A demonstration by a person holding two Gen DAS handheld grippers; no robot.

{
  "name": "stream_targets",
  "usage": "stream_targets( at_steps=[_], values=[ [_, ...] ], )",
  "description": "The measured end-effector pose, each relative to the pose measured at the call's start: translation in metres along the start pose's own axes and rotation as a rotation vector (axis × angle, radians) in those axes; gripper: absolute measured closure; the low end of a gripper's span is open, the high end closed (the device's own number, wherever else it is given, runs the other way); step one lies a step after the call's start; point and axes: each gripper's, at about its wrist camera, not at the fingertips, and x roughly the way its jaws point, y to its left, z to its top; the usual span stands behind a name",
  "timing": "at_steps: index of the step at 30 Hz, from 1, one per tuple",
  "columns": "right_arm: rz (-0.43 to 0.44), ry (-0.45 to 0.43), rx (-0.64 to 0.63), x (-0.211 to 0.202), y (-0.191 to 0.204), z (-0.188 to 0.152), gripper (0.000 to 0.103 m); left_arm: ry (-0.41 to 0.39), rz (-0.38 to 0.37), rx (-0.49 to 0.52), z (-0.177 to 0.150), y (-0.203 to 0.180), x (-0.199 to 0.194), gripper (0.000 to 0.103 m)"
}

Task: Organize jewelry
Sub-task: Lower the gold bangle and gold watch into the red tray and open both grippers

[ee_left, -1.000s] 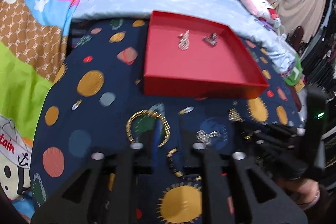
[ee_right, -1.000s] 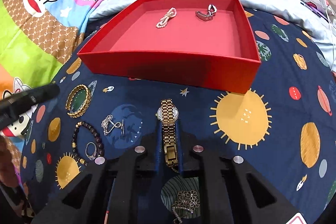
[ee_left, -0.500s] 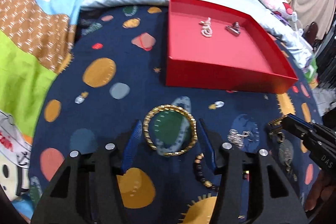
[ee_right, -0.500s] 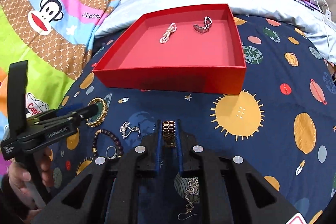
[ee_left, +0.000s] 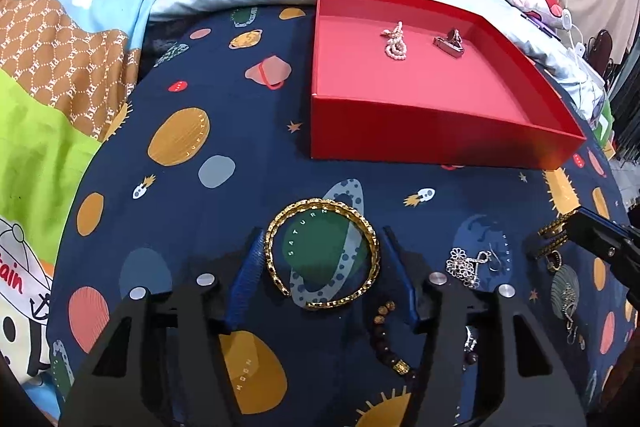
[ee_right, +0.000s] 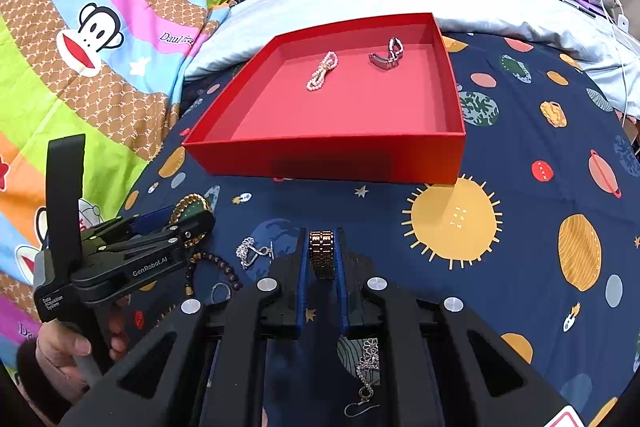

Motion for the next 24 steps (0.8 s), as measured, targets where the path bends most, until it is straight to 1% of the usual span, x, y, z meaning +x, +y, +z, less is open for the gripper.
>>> stream_targets(
  at_steps=[4, 9, 13, 15, 18, 20, 22, 24],
  values=[
    [0.006, -0.026, -0.002, -0.010, 0.002, 0.004, 0.092, -0.005, -0.026, -0.008, 0.000, 0.001, -0.009, 0.048],
    [0.013, -0.076, -0.010, -0.031, 0.005, 0.018, 0.092, -0.045, -0.080, -0.014, 0.009, -0.002, -0.039, 0.048],
    [0.018, -0.124, -0.037, -0.048, 0.008, 0.044, 0.092, -0.104, -0.120, 0.006, 0.029, -0.008, -0.068, 0.048],
    [0.017, -0.147, -0.047, -0.053, 0.008, 0.059, 0.092, -0.130, -0.145, 0.021, 0.047, -0.013, -0.077, 0.048],
    [0.011, -0.167, -0.059, -0.048, 0.005, 0.091, 0.092, -0.142, -0.173, 0.044, 0.073, -0.021, -0.073, 0.048],
    [0.005, -0.168, -0.059, -0.039, 0.001, 0.107, 0.092, -0.156, -0.152, 0.066, 0.089, -0.029, -0.065, 0.048],
    [0.005, -0.163, -0.048, -0.025, -0.006, 0.123, 0.092, -0.162, -0.150, 0.085, 0.106, -0.036, -0.051, 0.048],
    [-0.005, -0.155, -0.033, -0.007, -0.014, 0.138, 0.092, -0.145, -0.165, 0.082, 0.121, -0.042, -0.032, 0.048]
  ],
)
